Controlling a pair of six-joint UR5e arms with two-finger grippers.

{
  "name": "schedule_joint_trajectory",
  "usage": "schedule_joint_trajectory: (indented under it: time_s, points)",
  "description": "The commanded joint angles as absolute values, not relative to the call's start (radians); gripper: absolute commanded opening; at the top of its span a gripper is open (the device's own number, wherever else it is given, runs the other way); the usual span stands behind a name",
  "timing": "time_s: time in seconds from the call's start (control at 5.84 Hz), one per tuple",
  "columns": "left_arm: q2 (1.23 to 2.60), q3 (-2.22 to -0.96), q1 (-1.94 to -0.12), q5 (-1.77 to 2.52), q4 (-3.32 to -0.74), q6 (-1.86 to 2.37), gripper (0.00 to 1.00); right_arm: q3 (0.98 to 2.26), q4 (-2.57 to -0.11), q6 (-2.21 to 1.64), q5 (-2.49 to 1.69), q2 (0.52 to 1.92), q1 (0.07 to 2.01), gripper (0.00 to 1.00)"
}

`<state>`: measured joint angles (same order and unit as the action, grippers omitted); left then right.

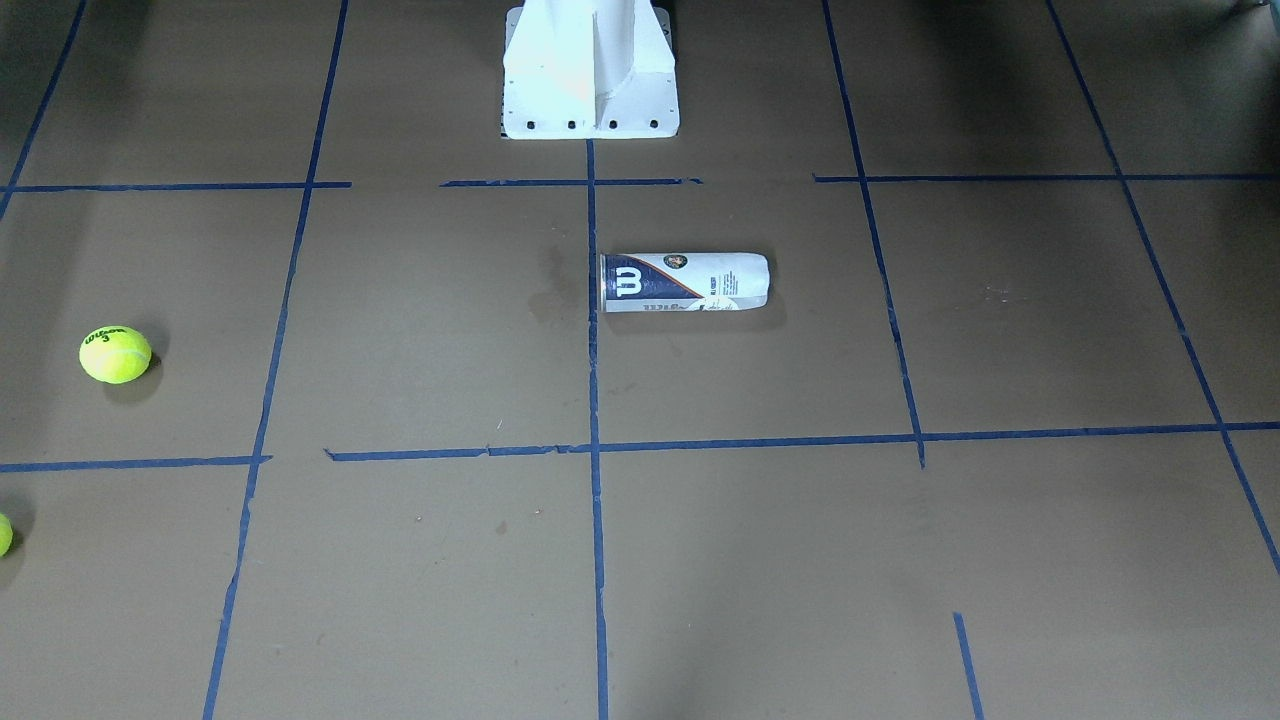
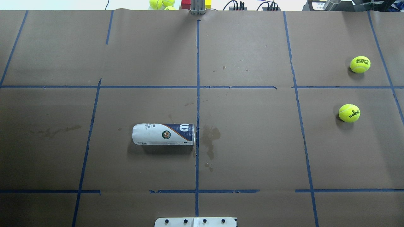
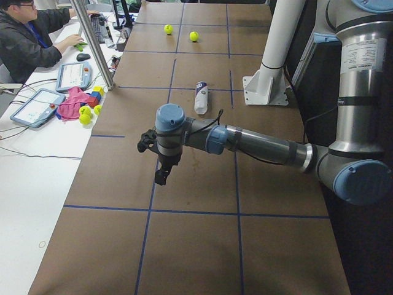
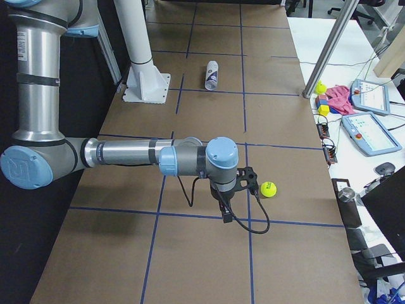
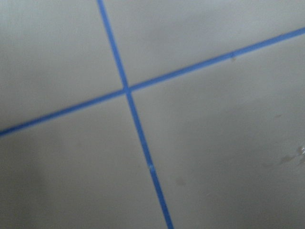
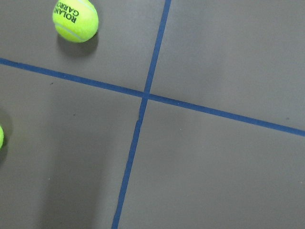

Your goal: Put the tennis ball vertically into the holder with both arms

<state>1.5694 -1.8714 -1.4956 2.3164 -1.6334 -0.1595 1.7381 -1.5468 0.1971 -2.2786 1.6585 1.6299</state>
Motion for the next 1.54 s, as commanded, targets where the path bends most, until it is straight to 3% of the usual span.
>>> schedule_joint_trajectory:
  time_s: [0.0,0.51,1.03,1.37]
  points:
    - [1.682,-1.884,-1.494,2.319,-1.669,-0.146,1.00,1.733,-1.517,0.175,-2.298,1.666,1.631,1.00]
    - [1.728,-2.003,-1.342,2.313,-1.829,-0.028,1.00,1.729,-1.517,0.176,-2.298,1.674,1.631,1.00]
    - [1.976,-2.025,-1.085,2.225,-1.827,0.023,1.00,1.721,-1.516,0.176,-2.299,1.674,1.632,1.00]
    - [2.032,-2.086,-0.932,2.157,-1.771,0.028,1.00,1.721,-1.516,0.176,-2.299,1.675,1.632,1.00]
